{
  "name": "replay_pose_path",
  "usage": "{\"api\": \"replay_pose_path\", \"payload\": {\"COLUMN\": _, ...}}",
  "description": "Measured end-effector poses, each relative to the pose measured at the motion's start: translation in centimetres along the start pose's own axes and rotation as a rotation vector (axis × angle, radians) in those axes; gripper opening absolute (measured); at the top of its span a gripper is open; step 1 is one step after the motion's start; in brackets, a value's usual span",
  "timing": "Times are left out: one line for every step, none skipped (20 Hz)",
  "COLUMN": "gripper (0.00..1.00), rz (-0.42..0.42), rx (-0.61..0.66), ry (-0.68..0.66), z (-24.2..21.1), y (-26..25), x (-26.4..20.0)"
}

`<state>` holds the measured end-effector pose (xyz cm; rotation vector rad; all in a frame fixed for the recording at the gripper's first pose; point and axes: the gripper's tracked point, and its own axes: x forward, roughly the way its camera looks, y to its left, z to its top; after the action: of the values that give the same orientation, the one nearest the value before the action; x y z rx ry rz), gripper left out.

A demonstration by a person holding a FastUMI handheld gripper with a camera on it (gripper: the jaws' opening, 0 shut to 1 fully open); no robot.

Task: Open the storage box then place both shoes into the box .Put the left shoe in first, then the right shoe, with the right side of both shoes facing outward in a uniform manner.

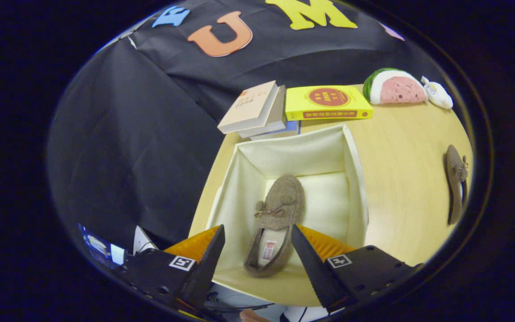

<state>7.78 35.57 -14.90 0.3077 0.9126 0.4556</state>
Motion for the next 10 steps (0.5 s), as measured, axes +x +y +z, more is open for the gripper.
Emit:
{"api": "replay_pose_path", "payload": {"gripper": 0.93, "rz": 0.004, "rx": -0.007, "ry": -0.006, "z": 0.1, "y": -0.1, "x": -0.8}}
{"api": "replay_pose_path", "payload": {"gripper": 0.95, "rz": 0.009, "rx": -0.016, "ry": -0.014, "z": 0.4, "y": -0.3, "x": -1.8}}
{"api": "replay_pose_path", "payload": {"gripper": 0.96, "rz": 0.008, "rx": -0.023, "ry": -0.022, "z": 0.5, "y": -0.5, "x": -2.7}}
{"api": "replay_pose_path", "payload": {"gripper": 0.96, "rz": 0.008, "rx": -0.026, "ry": -0.026, "z": 0.7, "y": -0.8, "x": -3.7}}
{"api": "replay_pose_path", "payload": {"gripper": 0.96, "rz": 0.007, "rx": -0.029, "ry": -0.033, "z": 0.8, "y": -1.2, "x": -4.5}}
{"api": "replay_pose_path", "payload": {"gripper": 0.96, "rz": 0.006, "rx": -0.028, "ry": -0.04, "z": 1.0, "y": -1.8, "x": -5.6}}
{"api": "replay_pose_path", "payload": {"gripper": 0.96, "rz": 0.003, "rx": -0.025, "ry": -0.053, "z": 1.3, "y": -2.4, "x": -6.6}}
{"api": "replay_pose_path", "payload": {"gripper": 0.96, "rz": -0.003, "rx": -0.029, "ry": -0.069, "z": 1.8, "y": -3.2, "x": -7.7}}
{"api": "replay_pose_path", "payload": {"gripper": 0.96, "rz": -0.011, "rx": -0.036, "ry": -0.081, "z": 2.1, "y": -4.0, "x": -8.5}}
{"api": "replay_pose_path", "payload": {"gripper": 0.96, "rz": -0.034, "rx": -0.04, "ry": -0.094, "z": 2.5, "y": -5.3, "x": -9.4}}
